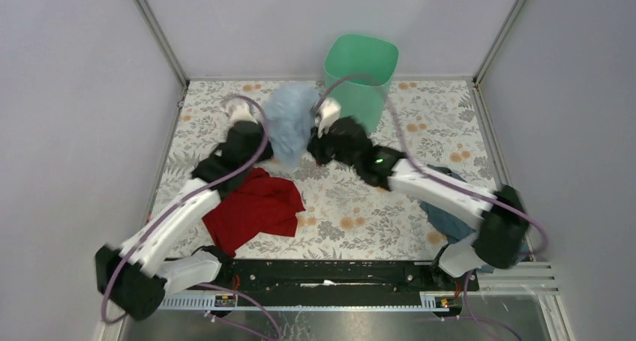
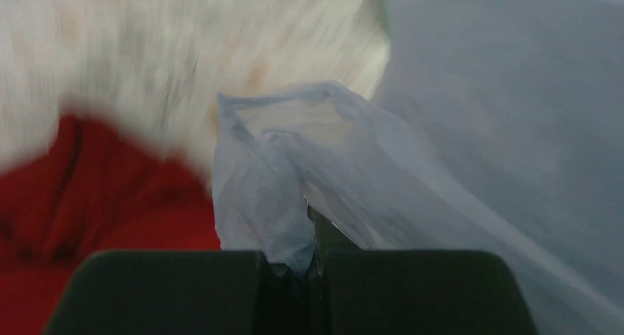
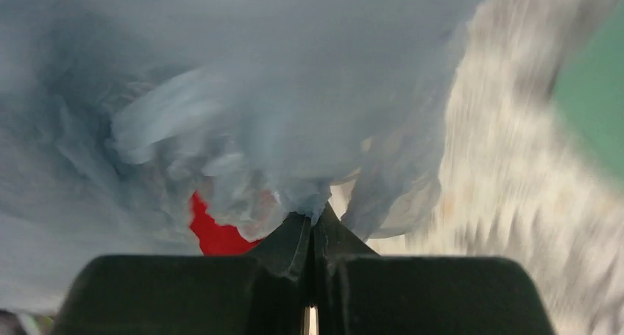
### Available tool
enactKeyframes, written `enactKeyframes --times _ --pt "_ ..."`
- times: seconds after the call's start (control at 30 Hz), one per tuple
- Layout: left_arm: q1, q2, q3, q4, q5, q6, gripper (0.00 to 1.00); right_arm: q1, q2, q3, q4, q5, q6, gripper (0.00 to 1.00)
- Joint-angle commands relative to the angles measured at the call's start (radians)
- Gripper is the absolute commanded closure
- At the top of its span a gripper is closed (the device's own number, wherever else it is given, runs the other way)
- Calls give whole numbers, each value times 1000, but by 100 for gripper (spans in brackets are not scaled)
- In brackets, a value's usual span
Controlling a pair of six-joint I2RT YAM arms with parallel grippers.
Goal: Put the trash bags into the trash bin
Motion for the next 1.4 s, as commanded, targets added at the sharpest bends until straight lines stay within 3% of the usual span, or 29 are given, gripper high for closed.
enactKeyframes --times 0.0,0.03,0.2,0.27,0.37,0.5,0.63,0.8,0.97,1.03,1.1,1.13,1.17,1.2,1.27,1.37 --pt "18 7 -140 -120 150 -42 100 -1 98 -87 -172 35 90 100" --pt "25 16 -81 -115 205 -16 100 -1 93 -15 -221 50 73 100" --pt "27 151 532 -253 255 85 100 -1 122 474 -425 47 -30 100" --pt "28 163 647 -268 241 93 100 -2 126 572 -483 59 -39 100" --pt "28 139 621 -291 220 87 100 -1 64 489 -529 144 -20 100" --pt "28 70 418 -324 104 60 100 -4 -125 153 -472 238 47 100" --pt "29 33 297 -317 93 64 100 -26 -243 -35 -486 282 87 100" --pt "34 96 239 -325 137 29 100 -68 -202 -122 -453 214 114 100" --pt "87 241 355 -362 205 31 100 -74 3 40 -460 121 111 100" --pt "159 324 519 -425 268 39 100 -77 113 249 -548 125 86 100" --pt "215 403 796 -535 363 52 100 -76 212 547 -695 135 47 100" --pt "218 397 920 -535 406 70 100 -65 239 748 -763 144 26 100" --pt "213 345 974 -474 442 79 100 -45 238 837 -781 166 -1 100" --pt "211 262 948 -367 470 85 100 -13 212 864 -749 191 -28 100" --pt "210 69 732 -132 439 64 100 12 80 755 -558 146 -36 100" --pt "210 -69 492 -88 309 44 100 12 -40 470 -362 73 -5 100"
